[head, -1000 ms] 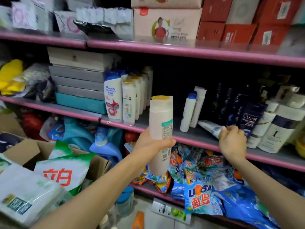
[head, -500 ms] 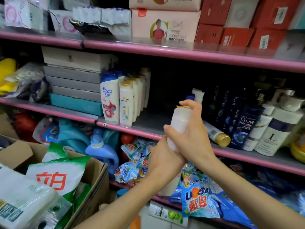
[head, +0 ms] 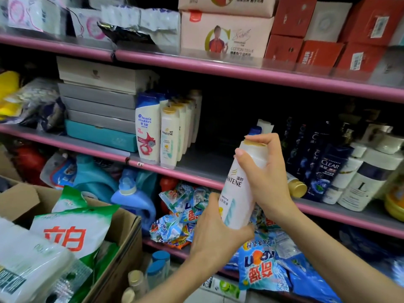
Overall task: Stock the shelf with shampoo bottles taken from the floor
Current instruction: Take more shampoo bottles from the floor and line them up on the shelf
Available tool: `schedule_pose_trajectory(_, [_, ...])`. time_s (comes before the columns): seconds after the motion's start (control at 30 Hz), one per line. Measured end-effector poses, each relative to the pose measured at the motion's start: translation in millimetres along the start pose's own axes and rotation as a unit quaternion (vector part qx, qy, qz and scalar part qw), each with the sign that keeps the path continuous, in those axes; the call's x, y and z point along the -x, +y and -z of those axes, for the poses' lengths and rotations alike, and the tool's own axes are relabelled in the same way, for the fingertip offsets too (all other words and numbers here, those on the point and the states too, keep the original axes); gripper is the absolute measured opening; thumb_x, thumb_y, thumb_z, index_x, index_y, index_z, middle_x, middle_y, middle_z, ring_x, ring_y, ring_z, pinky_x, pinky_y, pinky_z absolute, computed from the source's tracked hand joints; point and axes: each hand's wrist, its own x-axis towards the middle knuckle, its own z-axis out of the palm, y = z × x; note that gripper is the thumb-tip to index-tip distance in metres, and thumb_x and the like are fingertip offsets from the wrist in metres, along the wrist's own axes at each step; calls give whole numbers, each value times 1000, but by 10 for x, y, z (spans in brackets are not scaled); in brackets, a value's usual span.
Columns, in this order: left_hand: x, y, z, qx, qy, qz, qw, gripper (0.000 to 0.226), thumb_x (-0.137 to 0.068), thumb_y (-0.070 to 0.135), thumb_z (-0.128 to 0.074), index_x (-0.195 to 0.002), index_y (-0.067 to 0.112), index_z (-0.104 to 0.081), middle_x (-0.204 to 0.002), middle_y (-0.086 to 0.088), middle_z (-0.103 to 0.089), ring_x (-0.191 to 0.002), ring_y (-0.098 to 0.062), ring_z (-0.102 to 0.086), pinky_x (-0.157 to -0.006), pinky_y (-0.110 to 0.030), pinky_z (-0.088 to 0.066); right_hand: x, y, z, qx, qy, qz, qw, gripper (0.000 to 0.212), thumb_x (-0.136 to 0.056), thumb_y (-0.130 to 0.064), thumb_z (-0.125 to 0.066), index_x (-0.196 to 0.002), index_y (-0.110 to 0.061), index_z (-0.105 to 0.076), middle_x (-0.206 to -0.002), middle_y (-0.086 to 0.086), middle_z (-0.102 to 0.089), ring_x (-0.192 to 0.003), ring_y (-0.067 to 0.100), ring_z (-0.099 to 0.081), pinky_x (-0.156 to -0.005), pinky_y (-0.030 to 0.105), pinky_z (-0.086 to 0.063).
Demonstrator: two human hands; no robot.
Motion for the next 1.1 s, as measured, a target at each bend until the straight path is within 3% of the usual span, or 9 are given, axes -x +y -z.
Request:
schedule_pose_trajectory(0.13, [16,-3,-32,-3,18,9,1000,54,-50,54,-66,-91,36,-36,-82,9,-57,-69,-3,-58,-47,-20,-46,-22,3,-61,16,0,5,1000,21,-90,-14,-62,-98,-27,-48,-84,-11,-59,-77,16,-62,-71,44,-53])
schedule_pose_trajectory(0.23, [-8,-26,-44,-2,29,23,999,53,-51,53,-66,-90,36,-34,-84,8,-57,-72,-6,-58,-53,-27,-51,-55,11,-75,14,-15,-2,1000,25,-89,-14,-62,-100,-30,-46,-94,-4,-60,-84,20,-65,-73,46,-56])
schedule_pose_trajectory(0.3, [-59,-37,-25,-13,44,23,999,54,-52,54,-66,-90,35,-33,-86,7,-55,-77,-11,-58,-57,-31,-51,-51,46,-82,-8,-17,-18,1000,44,-85,-14,-67,-109,-38,-40,-103,-6,-56,-84,15,-66,-69,35,-58])
schedule_pose_trajectory(0.4, [-193,-38,29,-19,81,14,996,58,-52,58,-64,-94,34,-33,-89,8,-55,-79,-12,-58,-63,-34,-51,59,170,-169,-27,-32,-122,992,72,-72,-20,-80,-120,-40,-30,-106,-7,-57,-84,7,-68,-67,26,-59])
schedule_pose_trajectory(0.53, [-455,-6,105,-9,105,-6,994,55,-50,63,-51,-95,37,-32,-92,11,-54,-80,-8,-57,-65,-38,-54,-25,342,-345,-26,-32,-176,984,54,-68,-23,-83,-103,-31,-42,-101,-5,-66,-84,4,-69,-69,25,-58])
schedule_pose_trajectory(0.63, [-759,47,168,-8,112,-23,993,57,-55,60,-57,-99,32,-33,-94,8,-54,-81,-12,-58,-65,-40,-54,-373,391,-419,-14,-56,-135,989,50,-72,-22,-80,-104,-30,-43,-102,-8,-65,-87,2,-67,-73,24,-59])
schedule_pose_trajectory(0.87, [-1791,42,213,-42,144,-12,989,64,-68,47,-72,-111,16,-35,-106,-4,-53,-98,-30,-58,-78,-46,-51,-1242,645,-643,72,-89,-83,990,56,-72,-26,-80,-115,-24,-45,-106,-10,-64,-99,9,-64,-89,40,-54])
schedule_pose_trajectory(0.97, [-2130,-70,140,-50,154,5,987,76,-68,45,-76,-123,14,-34,-114,-7,-54,-104,-32,-57,-79,-45,-51,-1506,820,-666,83,-106,-100,986,59,-72,-22,-81,-120,-20,-46,-110,-6,-64,-103,10,-63,-91,36,-54])
schedule_pose_trajectory(1.1, [-2408,-265,2,-59,168,0,984,74,-67,47,-77,-117,12,-36,-114,-8,-52,-104,-32,-56,-76,-42,-51,-1890,847,-613,191,-123,-73,971,58,-74,-35,-78,-122,-16,-53,-115,-3,-64,-103,11,-62,-89,28,-52])
